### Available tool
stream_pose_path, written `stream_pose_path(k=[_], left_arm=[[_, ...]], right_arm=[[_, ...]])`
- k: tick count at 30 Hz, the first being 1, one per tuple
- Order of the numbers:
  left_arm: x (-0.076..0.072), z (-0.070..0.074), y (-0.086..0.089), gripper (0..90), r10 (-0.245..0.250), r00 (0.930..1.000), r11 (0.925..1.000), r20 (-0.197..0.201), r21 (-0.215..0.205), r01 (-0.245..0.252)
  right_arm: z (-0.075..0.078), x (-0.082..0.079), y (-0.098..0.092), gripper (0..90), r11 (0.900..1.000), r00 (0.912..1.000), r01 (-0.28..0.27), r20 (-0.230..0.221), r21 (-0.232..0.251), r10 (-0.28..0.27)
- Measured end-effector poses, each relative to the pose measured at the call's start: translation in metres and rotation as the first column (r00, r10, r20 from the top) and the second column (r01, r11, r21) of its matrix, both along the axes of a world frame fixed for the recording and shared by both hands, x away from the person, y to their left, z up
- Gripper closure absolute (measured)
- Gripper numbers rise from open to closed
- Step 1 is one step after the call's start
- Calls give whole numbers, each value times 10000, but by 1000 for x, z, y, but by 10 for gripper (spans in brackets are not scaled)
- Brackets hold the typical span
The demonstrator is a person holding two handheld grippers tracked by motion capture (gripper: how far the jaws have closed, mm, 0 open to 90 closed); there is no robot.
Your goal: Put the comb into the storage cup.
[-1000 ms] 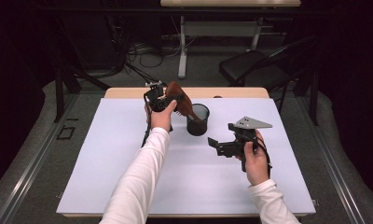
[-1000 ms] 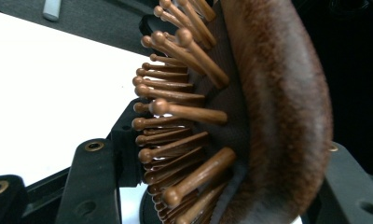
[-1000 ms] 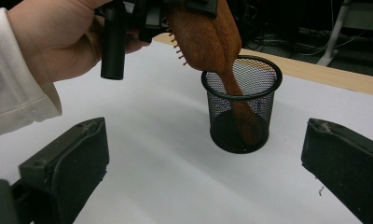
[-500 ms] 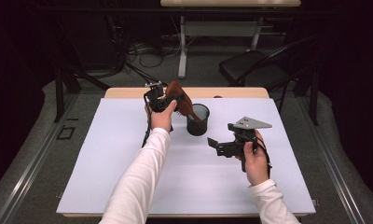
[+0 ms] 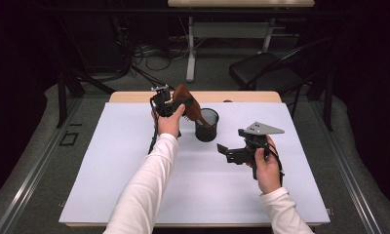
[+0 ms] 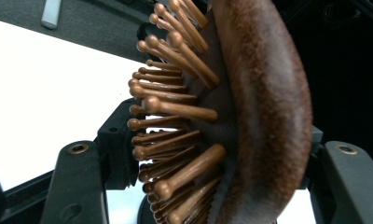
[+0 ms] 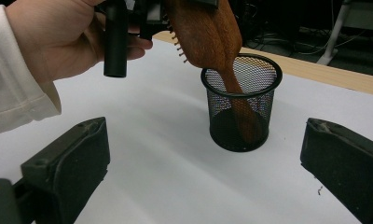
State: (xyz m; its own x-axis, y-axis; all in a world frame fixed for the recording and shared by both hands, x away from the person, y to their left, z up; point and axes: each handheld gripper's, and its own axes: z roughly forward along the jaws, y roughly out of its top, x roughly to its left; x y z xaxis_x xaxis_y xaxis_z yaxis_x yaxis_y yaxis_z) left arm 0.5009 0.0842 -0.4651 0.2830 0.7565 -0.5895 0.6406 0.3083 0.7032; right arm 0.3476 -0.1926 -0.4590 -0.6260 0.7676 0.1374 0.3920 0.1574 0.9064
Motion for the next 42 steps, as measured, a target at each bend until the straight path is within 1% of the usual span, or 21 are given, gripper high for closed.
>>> stream_pose_path(k=[8,16,20,27,32,33,42], left_arm=[[0,0,1,308,13,10000,9999,-80,129,-12],[-1,2,3,297,-7,10000,9996,-89,274,9],[-2,3,3,288,69,10000,9998,-24,171,-69],[-3,7,7,259,114,9999,9997,46,222,-115],[-3,10,11,246,181,9998,9998,75,60,-181],[-3,10,12,246,248,9996,9997,100,50,-248],[-5,16,18,225,332,9991,9994,257,-60,-330]], right_arm=[[0,0,0,11,10000,10000,0,-7,-22,0],[0,0,0,11,10000,10000,-19,1,-56,19],[-1,0,1,11,10000,10000,-34,-3,-80,34],[-2,0,2,11,9999,10000,-52,-39,-101,51],[-2,0,3,11,9999,10000,-72,-46,-120,72],[-2,0,3,11,9999,10000,-66,-48,-126,65],[-3,1,4,11,9998,9999,-92,-97,-157,90]])
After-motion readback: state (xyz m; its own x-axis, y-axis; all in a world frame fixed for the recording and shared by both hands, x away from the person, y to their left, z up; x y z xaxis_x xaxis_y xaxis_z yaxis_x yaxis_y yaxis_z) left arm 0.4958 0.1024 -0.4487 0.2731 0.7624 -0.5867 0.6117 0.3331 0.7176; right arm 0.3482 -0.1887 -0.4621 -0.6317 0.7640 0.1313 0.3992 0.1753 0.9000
